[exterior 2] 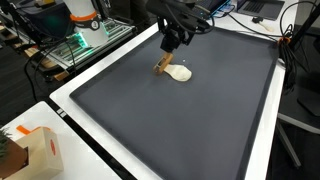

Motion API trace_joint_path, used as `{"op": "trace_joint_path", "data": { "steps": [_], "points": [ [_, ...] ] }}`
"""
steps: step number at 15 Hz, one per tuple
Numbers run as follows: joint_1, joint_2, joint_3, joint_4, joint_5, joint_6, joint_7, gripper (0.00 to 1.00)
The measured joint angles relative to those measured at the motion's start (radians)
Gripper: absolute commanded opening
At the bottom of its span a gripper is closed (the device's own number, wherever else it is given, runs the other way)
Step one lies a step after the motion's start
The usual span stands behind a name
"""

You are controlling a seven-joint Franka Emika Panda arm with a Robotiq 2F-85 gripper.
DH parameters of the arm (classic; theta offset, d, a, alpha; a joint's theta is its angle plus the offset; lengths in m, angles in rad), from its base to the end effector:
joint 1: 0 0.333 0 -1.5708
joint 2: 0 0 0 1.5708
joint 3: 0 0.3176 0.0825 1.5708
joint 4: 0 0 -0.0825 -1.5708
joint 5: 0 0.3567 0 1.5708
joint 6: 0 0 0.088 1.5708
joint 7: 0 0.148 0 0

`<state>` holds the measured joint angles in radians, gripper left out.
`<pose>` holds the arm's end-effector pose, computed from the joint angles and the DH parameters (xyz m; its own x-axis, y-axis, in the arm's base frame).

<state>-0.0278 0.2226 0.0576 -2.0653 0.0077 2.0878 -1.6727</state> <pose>0.5302 0.0163 0.2900 -0.1229 0.9917 0.0386 0.9723 0.1281 -0.1955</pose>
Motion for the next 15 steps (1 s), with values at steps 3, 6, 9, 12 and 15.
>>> {"op": "trace_joint_path", "data": {
  "steps": [3,6,9,12,15],
  "points": [
    [-0.006,-0.005,-0.004,0.003,0.013,-0.016,0.003,0.24],
    [-0.014,-0.017,-0.007,0.011,0.025,-0.035,0.007,0.24],
    [-0.018,-0.031,-0.011,0.024,0.043,-0.05,0.023,0.24],
    [-0.02,-0.05,-0.017,0.043,0.075,-0.088,0.091,0.24],
    [-0.021,-0.074,-0.026,0.07,0.112,-0.144,0.195,0.24]
  ]
}}
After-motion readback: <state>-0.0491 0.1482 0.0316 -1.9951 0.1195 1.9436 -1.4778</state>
